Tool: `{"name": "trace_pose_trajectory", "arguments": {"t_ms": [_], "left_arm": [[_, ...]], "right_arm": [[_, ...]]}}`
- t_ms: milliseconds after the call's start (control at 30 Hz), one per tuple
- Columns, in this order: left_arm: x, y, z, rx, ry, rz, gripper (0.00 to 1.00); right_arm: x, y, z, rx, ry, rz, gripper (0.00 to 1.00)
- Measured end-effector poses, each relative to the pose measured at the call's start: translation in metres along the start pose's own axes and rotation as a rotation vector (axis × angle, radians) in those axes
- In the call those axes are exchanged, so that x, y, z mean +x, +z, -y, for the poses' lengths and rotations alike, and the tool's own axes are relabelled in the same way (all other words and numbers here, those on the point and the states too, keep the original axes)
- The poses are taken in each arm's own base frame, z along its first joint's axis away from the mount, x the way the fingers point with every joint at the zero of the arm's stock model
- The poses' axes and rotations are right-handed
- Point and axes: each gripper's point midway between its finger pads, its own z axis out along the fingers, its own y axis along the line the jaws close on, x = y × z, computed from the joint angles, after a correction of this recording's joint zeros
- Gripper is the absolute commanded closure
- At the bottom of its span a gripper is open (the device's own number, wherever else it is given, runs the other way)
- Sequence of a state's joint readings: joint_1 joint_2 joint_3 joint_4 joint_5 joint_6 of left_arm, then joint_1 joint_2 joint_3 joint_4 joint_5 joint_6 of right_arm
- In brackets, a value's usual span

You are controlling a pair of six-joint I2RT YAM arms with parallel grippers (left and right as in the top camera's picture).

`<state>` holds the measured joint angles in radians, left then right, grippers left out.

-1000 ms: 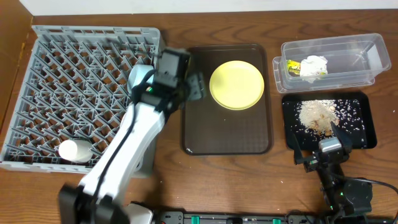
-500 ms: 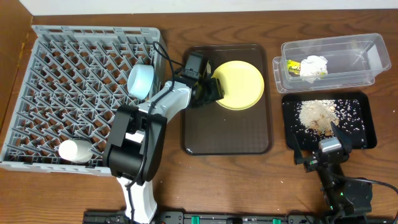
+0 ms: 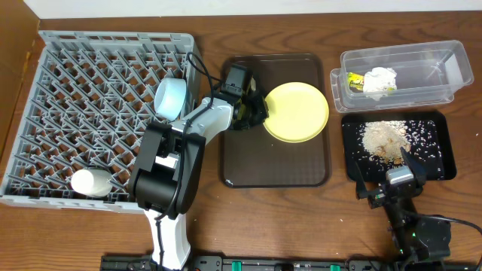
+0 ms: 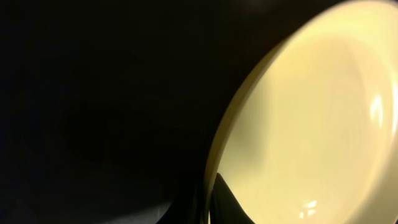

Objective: Sort waste into correct bins and load items into the dishwasher
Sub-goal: 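Lift the yellow plate and carry it over the dish rack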

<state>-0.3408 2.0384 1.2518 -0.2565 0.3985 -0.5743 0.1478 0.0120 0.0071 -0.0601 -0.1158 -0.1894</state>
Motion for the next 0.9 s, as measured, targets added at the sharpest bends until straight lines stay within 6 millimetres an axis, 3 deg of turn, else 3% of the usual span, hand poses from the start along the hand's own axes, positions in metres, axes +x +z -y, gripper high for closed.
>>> {"name": "trace_pose_trajectory", "arguments": {"t_ms": [167,267,433,500,567,667,767,900], "left_arm": [[-0.006,-0.009,0.000,0.036,0.037,0.001,0.93],[-0.018,-0.040,-0.002,0.047,0.064,0.049,0.92],[-0.052,-0.151,0.015,0.079,0.148,0.275,0.93],[-0.057,-0.198,0.018,0.076,0.175,0.370,0.93],[-0.059,-0.231,0.013,0.054,0.186,0.439,0.93],[-0.057,-0.265,-0.024,-0.082,0.150,0.493,0.92],[-0.065,-0.306,-0.075,-0.283,0.108,0.596,0.93],[-0.066,-0.337,-0.125,-0.484,0.041,0.646,0.92]], "right_arm": [[0.000,0.000,0.000,0.000,0.000,0.000,0.01],[0.000,0.000,0.000,0.000,0.000,0.000,0.01],[0.000,0.000,0.000,0.000,0.000,0.000,0.01],[0.000,0.000,0.000,0.000,0.000,0.000,0.01],[0.000,0.000,0.000,0.000,0.000,0.000,0.01],[0.000,0.000,0.000,0.000,0.000,0.000,0.01],[0.000,0.000,0.000,0.000,0.000,0.000,0.01],[0.000,0.000,0.000,0.000,0.000,0.000,0.01]]}}
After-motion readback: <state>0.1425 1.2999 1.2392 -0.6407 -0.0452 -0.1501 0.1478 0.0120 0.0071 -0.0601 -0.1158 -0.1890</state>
